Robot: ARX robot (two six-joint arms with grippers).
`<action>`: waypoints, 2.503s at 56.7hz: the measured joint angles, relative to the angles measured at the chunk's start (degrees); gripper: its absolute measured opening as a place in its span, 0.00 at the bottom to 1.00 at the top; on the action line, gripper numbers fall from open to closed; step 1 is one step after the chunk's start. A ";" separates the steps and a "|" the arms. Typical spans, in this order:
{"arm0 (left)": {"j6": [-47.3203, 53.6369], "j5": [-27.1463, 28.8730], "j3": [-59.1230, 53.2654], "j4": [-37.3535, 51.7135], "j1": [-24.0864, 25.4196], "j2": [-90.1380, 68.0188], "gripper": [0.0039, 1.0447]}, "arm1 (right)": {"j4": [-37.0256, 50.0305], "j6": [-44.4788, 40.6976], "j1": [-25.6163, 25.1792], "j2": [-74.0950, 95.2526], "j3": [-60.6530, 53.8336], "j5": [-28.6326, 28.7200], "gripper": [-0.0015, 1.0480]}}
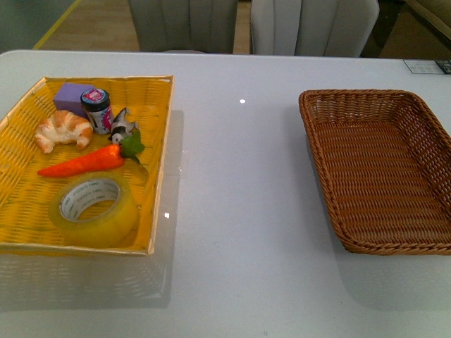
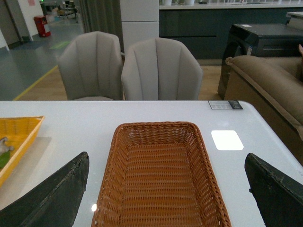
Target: Move tape to another basket
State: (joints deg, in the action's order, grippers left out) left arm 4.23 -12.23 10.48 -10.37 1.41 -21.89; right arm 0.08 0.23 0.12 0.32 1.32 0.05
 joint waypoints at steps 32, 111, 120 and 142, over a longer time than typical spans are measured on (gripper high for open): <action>-0.90 4.85 25.68 27.93 -1.31 -79.80 0.92 | 0.00 0.00 0.00 0.00 0.00 -0.04 0.91; -4.63 7.58 46.42 20.09 -2.71 -106.29 0.25 | 0.00 0.00 0.00 0.00 0.00 -0.04 0.91; -5.92 6.84 44.68 20.13 -1.49 -100.74 0.14 | 0.00 0.00 0.00 0.00 0.00 -0.04 0.91; -13.46 3.21 47.87 13.25 -12.20 -85.00 0.14 | 0.00 0.00 0.00 0.00 0.00 -0.04 0.91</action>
State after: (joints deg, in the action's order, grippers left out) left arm -9.23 -9.02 58.35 2.87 -10.79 -106.89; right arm 0.08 0.23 0.12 0.32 1.32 0.01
